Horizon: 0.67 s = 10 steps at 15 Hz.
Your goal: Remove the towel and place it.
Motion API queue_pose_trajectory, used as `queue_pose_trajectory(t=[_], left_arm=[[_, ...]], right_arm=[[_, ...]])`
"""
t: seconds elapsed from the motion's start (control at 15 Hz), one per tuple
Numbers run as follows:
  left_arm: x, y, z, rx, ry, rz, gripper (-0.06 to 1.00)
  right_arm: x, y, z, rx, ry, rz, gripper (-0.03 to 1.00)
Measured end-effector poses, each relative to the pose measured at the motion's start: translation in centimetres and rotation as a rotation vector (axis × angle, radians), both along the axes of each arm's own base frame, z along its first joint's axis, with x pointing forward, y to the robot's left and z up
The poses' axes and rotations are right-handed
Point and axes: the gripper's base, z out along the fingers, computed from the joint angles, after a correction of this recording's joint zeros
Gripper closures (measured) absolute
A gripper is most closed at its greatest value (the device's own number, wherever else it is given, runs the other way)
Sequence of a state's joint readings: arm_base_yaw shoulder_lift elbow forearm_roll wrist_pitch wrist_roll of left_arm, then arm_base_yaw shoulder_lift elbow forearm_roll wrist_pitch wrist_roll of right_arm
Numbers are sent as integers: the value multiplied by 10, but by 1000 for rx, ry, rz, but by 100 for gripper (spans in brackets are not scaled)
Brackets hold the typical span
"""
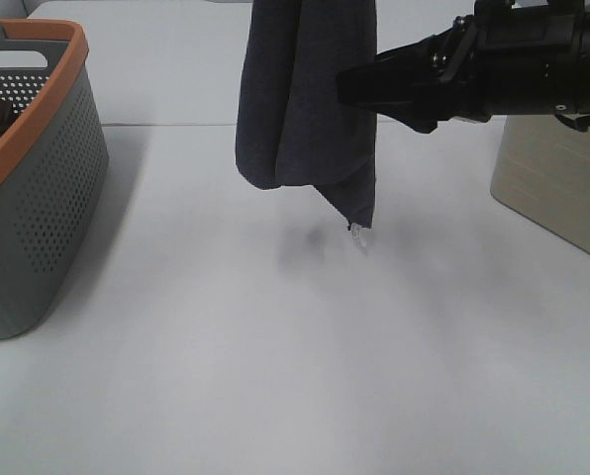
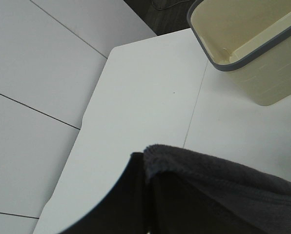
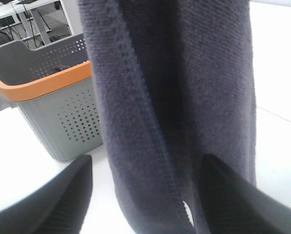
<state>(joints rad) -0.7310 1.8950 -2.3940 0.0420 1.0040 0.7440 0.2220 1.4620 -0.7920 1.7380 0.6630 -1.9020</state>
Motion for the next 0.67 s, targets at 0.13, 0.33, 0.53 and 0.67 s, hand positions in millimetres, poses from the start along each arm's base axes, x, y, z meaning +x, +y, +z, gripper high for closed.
queue_pose_trajectory(t=[0.13, 0.33, 0.53, 0.67], left_arm=[[0, 0, 0, 0, 0, 0, 94], [0, 0, 0, 0, 0, 0, 94], [0, 0, 0, 0, 0, 0, 94], [0, 0, 0, 0, 0, 0, 94]], right_arm=[[2, 2, -7, -5, 4, 27, 41], [7, 8, -27, -10, 14, 114, 41], [13, 10, -47, -22, 62, 132, 41], [14, 16, -64, -10, 117, 167, 41]])
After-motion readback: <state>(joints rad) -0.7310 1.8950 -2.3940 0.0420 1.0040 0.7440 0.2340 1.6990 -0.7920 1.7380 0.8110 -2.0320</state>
